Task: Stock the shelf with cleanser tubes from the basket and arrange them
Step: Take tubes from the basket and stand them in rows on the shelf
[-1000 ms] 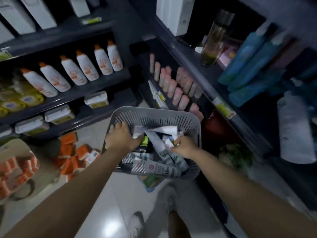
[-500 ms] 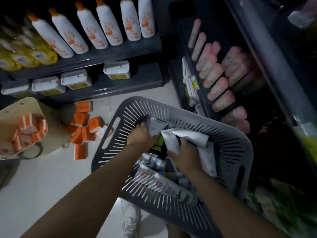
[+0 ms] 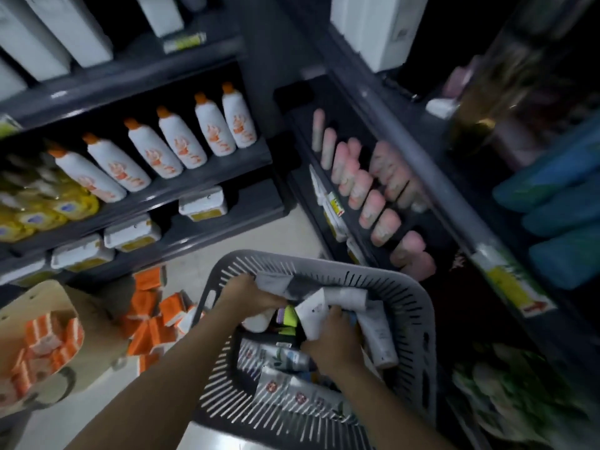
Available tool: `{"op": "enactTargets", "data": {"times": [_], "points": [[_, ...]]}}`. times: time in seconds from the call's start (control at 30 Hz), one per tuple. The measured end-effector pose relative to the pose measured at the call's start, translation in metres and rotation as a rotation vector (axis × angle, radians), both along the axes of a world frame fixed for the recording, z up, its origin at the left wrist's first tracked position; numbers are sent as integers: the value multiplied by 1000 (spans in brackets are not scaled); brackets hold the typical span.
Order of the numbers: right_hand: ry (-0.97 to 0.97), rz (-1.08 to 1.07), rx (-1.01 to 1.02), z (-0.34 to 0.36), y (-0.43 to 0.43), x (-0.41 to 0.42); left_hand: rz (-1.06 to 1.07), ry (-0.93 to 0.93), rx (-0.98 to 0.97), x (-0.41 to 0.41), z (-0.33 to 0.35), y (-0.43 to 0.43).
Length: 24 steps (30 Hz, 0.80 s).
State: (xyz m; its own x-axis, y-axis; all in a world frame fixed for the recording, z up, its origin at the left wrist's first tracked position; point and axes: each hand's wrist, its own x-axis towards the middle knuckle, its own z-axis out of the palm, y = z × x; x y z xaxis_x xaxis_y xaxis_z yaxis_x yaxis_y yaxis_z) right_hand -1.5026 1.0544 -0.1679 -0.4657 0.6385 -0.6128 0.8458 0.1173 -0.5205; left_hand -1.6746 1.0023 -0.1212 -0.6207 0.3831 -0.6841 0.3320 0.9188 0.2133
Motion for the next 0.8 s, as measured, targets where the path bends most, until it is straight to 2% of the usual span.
{"op": "enactTargets", "data": {"times": [0.17, 0.3, 0.4, 0.57, 0.67, 0.8], "points": [[147, -223, 174, 90, -20, 11, -128, 121, 106, 6, 83, -7], [265, -426, 383, 172, -41, 46, -249, 136, 282, 29, 157, -11], [305, -499, 525, 223, -62, 82, -390, 156, 397, 62, 207, -20], [422, -670, 674, 317, -89, 164, -692, 209, 619, 150, 299, -15], [515, -865, 775, 374, -99, 230, -779, 190, 816, 216, 366, -10], [612, -1036, 1017, 429, -113, 329, -861, 84, 1029, 319, 435, -12]]}}
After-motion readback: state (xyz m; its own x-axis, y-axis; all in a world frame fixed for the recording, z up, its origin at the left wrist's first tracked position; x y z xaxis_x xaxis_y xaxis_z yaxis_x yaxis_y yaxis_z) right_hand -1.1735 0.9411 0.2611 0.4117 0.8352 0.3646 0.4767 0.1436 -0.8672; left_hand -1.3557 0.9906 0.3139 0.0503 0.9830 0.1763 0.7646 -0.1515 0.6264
